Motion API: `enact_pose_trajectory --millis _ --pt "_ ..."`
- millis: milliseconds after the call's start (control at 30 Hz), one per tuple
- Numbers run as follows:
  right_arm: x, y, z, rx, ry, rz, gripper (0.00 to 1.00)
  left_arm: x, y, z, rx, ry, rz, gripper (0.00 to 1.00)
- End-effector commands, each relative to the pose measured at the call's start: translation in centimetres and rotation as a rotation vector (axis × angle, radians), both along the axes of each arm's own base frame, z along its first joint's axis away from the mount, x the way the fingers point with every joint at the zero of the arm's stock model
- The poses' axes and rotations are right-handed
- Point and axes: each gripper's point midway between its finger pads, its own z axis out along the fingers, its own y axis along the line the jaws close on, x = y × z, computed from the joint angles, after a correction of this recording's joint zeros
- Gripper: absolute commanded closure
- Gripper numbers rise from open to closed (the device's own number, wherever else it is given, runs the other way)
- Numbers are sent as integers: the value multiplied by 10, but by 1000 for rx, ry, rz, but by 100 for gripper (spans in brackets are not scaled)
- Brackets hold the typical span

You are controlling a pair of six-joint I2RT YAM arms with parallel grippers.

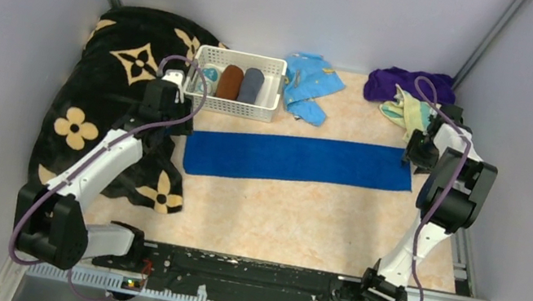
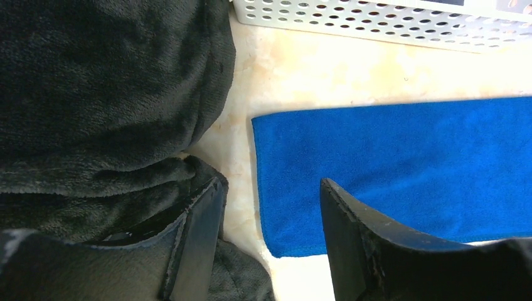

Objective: Roll the towels
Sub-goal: Fold the towel at the center of the board.

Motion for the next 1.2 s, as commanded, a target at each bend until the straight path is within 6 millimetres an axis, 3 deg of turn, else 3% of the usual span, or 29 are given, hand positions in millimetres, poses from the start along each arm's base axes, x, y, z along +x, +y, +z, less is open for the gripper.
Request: enact_pose_trajectory --millis 0,433,533,667,733,833,1033,1167 --pt "1 -6 0 -25 22 16 54 2 0 10 17 -47 -6 36" --pt "-47 34 -56 92 290 37 68 2 7 14 55 -68 13 36" --pt "-61 38 -70 114 362 33 75 2 7 14 55 -69 10 36" --pt "-65 34 -76 93 386 24 94 2 7 15 58 -74 5 36" --pt "-59 27 -66 53 367 18 100 2 6 15 56 -75 4 36" --pt "-48 -5 -35 -128 328 -35 100 2 5 14 51 -74 -1 36" --pt "-36 -83 63 -564 253 -198 100 2 2 14 40 -74 -17 35" --pt "-40 -129 117 -755 219 -340 100 2 -3 14 26 -74 -36 33"
